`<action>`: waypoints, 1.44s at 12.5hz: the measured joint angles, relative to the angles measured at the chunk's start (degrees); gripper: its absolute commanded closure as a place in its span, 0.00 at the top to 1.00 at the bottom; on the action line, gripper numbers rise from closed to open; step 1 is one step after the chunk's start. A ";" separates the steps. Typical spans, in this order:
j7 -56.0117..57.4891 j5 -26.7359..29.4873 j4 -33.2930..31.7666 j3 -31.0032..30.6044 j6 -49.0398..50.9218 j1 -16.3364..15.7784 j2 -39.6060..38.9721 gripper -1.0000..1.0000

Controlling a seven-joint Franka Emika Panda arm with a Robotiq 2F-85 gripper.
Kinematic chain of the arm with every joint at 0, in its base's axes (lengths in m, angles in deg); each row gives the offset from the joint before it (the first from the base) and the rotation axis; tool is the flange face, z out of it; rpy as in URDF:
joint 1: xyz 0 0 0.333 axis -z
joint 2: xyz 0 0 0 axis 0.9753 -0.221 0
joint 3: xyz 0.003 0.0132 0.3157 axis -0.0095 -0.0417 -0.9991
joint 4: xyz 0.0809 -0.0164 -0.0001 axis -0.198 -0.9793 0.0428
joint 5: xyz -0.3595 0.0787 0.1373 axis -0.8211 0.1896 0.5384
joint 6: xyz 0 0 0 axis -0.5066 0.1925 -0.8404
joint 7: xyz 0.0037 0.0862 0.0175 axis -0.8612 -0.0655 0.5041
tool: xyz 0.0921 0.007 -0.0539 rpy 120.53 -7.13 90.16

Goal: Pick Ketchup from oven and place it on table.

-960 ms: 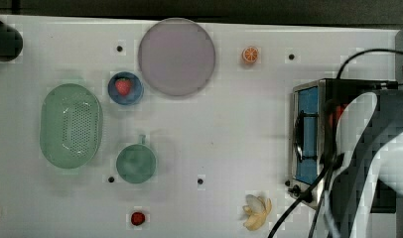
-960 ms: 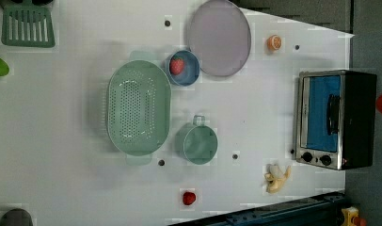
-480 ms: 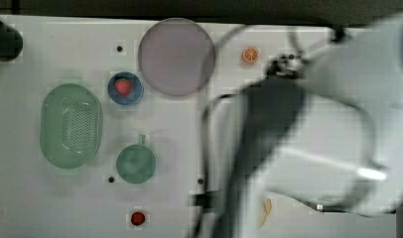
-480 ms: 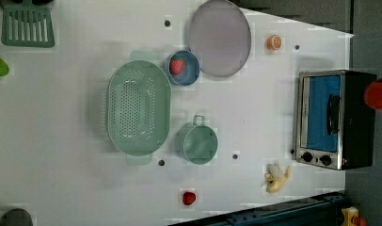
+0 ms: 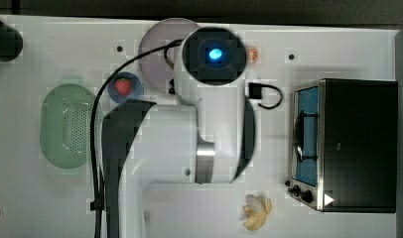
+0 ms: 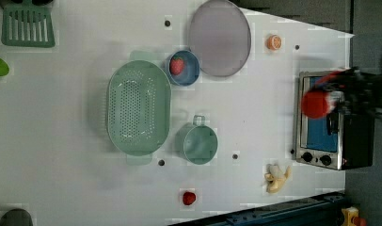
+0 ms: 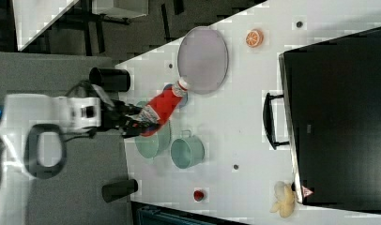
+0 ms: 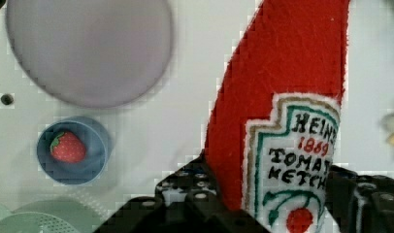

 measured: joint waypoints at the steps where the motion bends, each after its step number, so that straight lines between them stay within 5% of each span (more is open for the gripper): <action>1: 0.00 -0.20 -2.18 -0.13 -1.92 -0.19 -0.67 0.63; 5: 0.03 -0.48 -13.99 2.64 -11.37 0.31 -3.46 0.63; 11: 0.05 0.44 -18.24 3.22 -29.36 2.26 -16.15 0.63; 12: 0.04 1.16 -18.35 3.22 -31.24 1.96 -18.29 0.66; 15: 0.11 0.83 -19.47 2.17 -35.07 1.87 -21.69 0.97; 18: 0.11 -0.08 -19.47 1.43 -35.21 1.42 -21.44 1.00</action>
